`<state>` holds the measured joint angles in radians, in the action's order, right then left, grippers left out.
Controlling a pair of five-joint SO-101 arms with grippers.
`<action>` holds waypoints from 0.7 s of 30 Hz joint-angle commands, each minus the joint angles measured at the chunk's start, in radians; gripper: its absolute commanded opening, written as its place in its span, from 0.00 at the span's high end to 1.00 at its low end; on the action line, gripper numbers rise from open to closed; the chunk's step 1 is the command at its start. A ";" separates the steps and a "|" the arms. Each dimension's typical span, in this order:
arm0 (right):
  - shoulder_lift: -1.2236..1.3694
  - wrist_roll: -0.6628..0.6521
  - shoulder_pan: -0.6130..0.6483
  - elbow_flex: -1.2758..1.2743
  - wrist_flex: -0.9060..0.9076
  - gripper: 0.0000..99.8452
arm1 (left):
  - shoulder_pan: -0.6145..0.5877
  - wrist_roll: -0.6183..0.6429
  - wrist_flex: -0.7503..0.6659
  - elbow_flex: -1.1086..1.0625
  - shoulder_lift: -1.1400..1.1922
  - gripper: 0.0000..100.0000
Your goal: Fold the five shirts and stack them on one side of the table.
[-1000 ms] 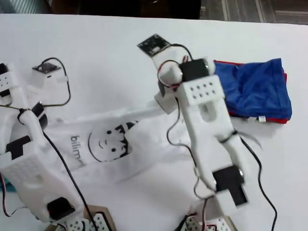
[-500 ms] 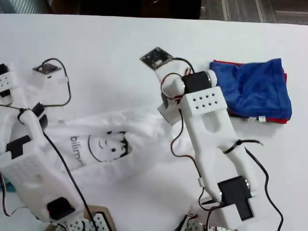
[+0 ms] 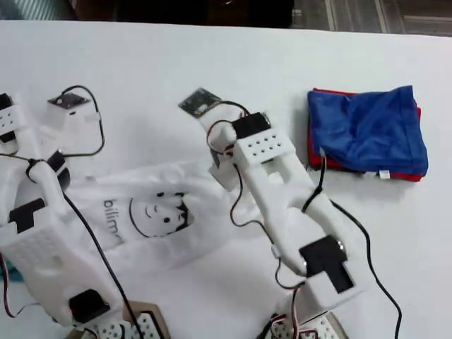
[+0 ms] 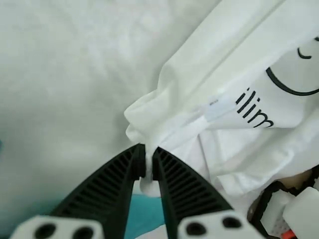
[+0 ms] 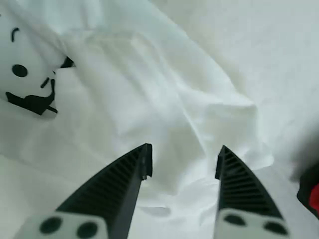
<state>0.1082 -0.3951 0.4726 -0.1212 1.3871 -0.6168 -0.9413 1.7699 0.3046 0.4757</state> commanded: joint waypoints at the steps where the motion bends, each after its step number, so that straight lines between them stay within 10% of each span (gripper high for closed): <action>1: 0.048 -0.014 -0.074 0.006 0.007 0.80 | -0.014 -0.009 0.014 0.004 -0.011 0.97; 21: -0.177 -0.157 0.116 0.011 0.203 0.84 | -0.009 -0.008 0.000 0.002 -0.009 0.97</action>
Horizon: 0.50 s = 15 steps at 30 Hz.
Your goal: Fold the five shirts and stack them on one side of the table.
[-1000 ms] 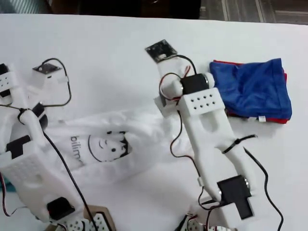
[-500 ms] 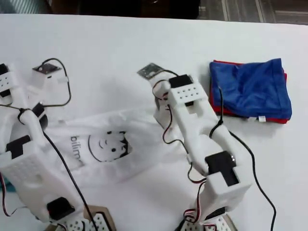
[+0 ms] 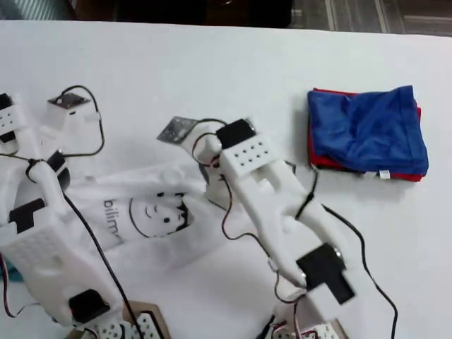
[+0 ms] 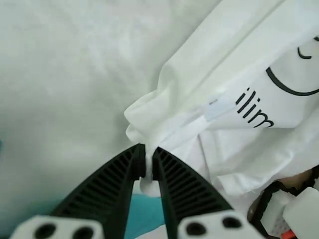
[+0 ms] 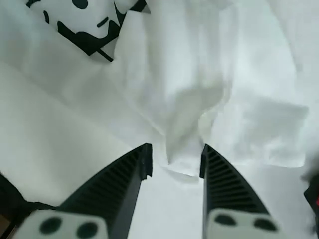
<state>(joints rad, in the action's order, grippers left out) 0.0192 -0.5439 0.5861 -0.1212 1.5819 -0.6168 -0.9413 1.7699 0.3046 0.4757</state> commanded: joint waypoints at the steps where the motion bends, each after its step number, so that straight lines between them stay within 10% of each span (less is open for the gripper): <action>1: -0.102 -0.008 -0.004 0.011 0.007 0.84 | -0.009 -0.008 0.000 0.002 -0.009 0.97; 15: 0.056 0.196 -0.171 -0.041 -0.180 0.84 | -0.009 -0.005 0.000 0.002 -0.009 0.97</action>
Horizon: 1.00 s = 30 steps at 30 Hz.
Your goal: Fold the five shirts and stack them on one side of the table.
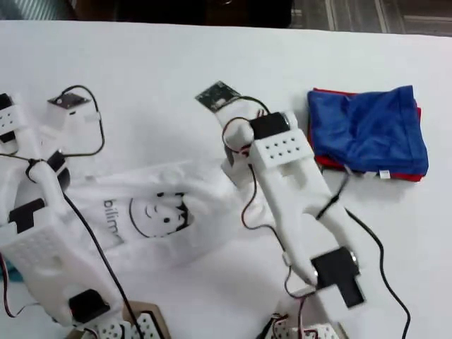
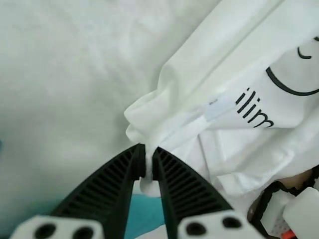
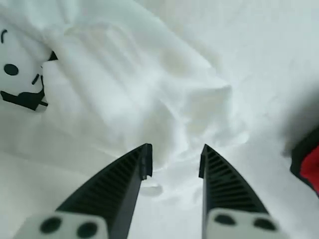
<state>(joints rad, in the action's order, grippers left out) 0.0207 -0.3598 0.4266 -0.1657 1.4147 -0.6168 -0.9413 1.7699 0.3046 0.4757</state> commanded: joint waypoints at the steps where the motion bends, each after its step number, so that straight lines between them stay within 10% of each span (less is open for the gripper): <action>1: 0.084 0.014 -0.012 0.005 -0.013 0.84 | -0.009 -0.005 0.000 0.002 -0.009 0.97; 30: -0.154 0.006 0.056 0.028 -0.012 0.98 | -0.009 -0.005 0.003 0.002 -0.009 0.97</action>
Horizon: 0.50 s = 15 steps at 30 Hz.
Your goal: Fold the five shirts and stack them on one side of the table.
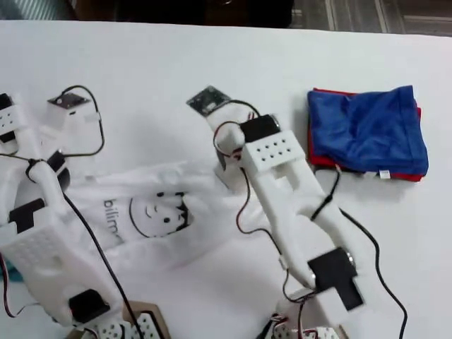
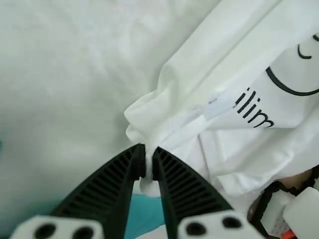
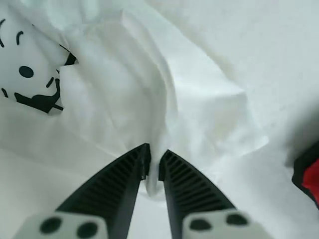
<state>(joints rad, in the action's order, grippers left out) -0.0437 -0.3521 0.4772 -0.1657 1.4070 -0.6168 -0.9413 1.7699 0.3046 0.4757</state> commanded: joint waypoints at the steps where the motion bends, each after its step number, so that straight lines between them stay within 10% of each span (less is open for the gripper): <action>1: -0.102 -0.002 0.005 0.028 -0.005 0.98 | -0.009 -0.005 0.005 0.002 -0.009 0.97; 15: -0.127 -0.035 0.122 -0.041 0.053 0.98 | -0.009 -0.008 0.005 0.002 -0.009 0.97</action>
<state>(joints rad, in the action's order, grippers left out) -0.1143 -0.3537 0.5631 -0.2041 1.4377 -0.6168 -0.9413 1.7699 0.3046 0.4757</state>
